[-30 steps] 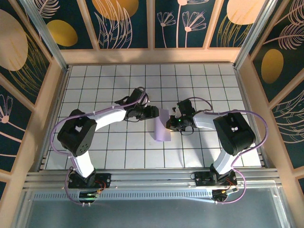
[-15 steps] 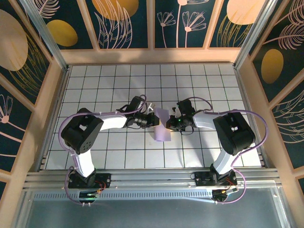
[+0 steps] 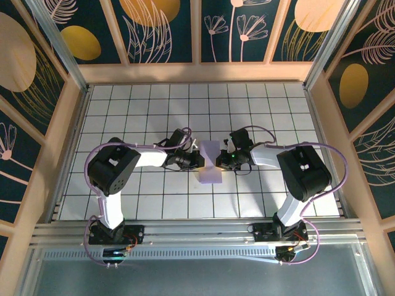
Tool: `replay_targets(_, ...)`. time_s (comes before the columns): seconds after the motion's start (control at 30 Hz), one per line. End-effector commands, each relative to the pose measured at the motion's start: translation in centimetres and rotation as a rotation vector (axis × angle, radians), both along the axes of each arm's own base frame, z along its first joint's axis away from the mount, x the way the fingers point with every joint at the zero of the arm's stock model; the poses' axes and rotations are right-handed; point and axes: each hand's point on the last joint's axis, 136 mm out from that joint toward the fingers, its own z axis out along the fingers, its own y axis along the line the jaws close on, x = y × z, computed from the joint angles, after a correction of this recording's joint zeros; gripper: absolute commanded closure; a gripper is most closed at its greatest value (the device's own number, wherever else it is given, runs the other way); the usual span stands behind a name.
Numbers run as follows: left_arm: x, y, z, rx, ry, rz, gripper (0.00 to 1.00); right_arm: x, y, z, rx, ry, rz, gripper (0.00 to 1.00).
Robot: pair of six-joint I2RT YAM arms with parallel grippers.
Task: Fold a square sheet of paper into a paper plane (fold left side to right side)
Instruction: First fold the square sheet of paper in half at the center of the table.
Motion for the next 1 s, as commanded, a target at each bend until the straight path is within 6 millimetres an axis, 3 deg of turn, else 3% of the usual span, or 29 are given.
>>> replay_targets(0.0, -0.6, 1.5, -2.0, 0.066, 0.026, 0.012, 0.92, -3.0, -4.1, -5.1, -0.236, 0.118, -0.023, 0.96)
replay_targets(0.27, -1.1, 3.2, -3.0, 0.123, 0.034, 0.043, 0.93, -3.3, -4.3, -5.5, -0.247, 0.129, -0.022, 0.96)
replay_targets(0.53, 0.1, 4.4, -0.9, 0.064, -0.008, 0.076, 0.94, -3.2, -4.4, -5.4, -0.251, 0.125, -0.022, 0.96)
replay_targets(0.8, 1.3, 2.5, 4.5, -0.042, -0.151, 0.034, 0.98, -3.0, -4.3, -5.2, -0.247, 0.119, -0.027, 0.96)
replay_targets(0.97, 1.1, 0.1, 4.8, -0.048, -0.14, -0.012, 0.98, -3.1, -4.1, -5.3, -0.247, 0.121, -0.023, 0.96)
